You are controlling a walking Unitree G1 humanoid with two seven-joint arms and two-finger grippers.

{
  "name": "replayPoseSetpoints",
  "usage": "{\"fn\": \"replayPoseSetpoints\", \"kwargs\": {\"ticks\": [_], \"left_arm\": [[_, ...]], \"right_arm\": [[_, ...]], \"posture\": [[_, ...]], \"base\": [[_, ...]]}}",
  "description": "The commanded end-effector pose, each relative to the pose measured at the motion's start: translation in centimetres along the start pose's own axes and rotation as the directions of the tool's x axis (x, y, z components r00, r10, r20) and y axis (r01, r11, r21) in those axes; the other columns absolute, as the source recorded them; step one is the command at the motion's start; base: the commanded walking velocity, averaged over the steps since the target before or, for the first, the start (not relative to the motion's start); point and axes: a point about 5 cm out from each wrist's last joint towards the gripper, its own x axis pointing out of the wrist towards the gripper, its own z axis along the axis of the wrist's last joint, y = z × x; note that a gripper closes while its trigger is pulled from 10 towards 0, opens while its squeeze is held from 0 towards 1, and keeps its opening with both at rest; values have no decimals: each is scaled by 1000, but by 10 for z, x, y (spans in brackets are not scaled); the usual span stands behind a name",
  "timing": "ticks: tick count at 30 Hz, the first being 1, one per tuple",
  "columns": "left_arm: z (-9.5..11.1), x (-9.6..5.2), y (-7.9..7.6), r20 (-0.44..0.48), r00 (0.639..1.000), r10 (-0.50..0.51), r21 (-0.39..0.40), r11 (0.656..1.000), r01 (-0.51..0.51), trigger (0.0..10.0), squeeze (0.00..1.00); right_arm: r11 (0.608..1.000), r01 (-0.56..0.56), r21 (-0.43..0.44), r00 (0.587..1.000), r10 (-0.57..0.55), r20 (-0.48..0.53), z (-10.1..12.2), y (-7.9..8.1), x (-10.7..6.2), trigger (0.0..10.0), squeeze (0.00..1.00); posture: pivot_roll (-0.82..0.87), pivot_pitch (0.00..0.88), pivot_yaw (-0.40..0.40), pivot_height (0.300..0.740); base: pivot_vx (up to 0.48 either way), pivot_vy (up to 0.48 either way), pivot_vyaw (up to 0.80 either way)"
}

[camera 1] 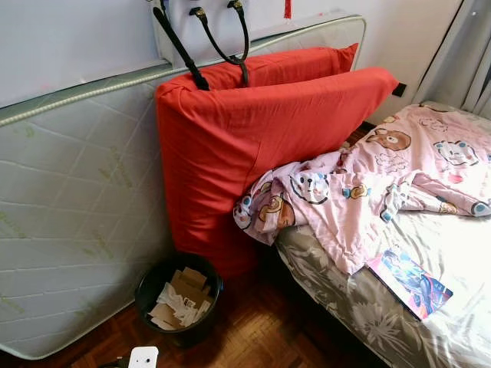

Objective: Clean up the room

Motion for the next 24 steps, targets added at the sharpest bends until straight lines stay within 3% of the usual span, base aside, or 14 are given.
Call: {"fn": "replayPoseSetpoints", "kwargs": {"ticks": [1, 5, 10, 17, 20, 22, 24], "left_arm": [[28, 9, -17, -31, 994, -106, 57, 993, 108, 10000, 0], [28, 9, -18, -35, 992, -122, 84, 989, 124, 10000, 0], [29, 9, -19, -24, 991, -128, 32, 991, 129, 10000, 0], [32, 10, -22, -33, 984, -176, 110, 978, 179, 10000, 0], [30, 9, -20, -24, 990, -142, 21, 990, 142, 10000, 0], [28, 9, -19, -24, 991, -129, -7, 992, 129, 10000, 0], [27, 9, -19, -24, 993, -113, -33, 993, 112, 10000, 0]], "right_arm": [[999, -12, 39, 979, 4, 206, 89, -18, 3, 10000, 0], [999, -12, 34, 980, 5, 201, 89, -18, 3, 10000, 0], [998, -43, -49, 979, 52, 197, 92, -16, 2, 10000, 0], [993, -18, -115, 981, 40, 189, 95, -19, 2, 10000, 0], [987, 56, 148, 968, -90, 234, 91, -22, 2, 10000, 0], [983, 73, 169, 969, -110, 221, 89, -23, 2, 10000, 0], [991, 54, 123, 976, -79, 203, 88, -21, 3, 10000, 0]], "posture": [[-3, 0, -82, 740], [-6, 0, -88, 740], [-24, 0, -100, 740], [-5, 0, -106, 740], [-26, 0, -85, 740], [-17, 0, -89, 740], [-12, 0, -93, 740]], "base": [[0, 0, 0], [0, 0, 0], [0, 0, 0], [0, 0, 0], [0, 0, 0], [0, 0, 0], [0, 0, 0]]}}
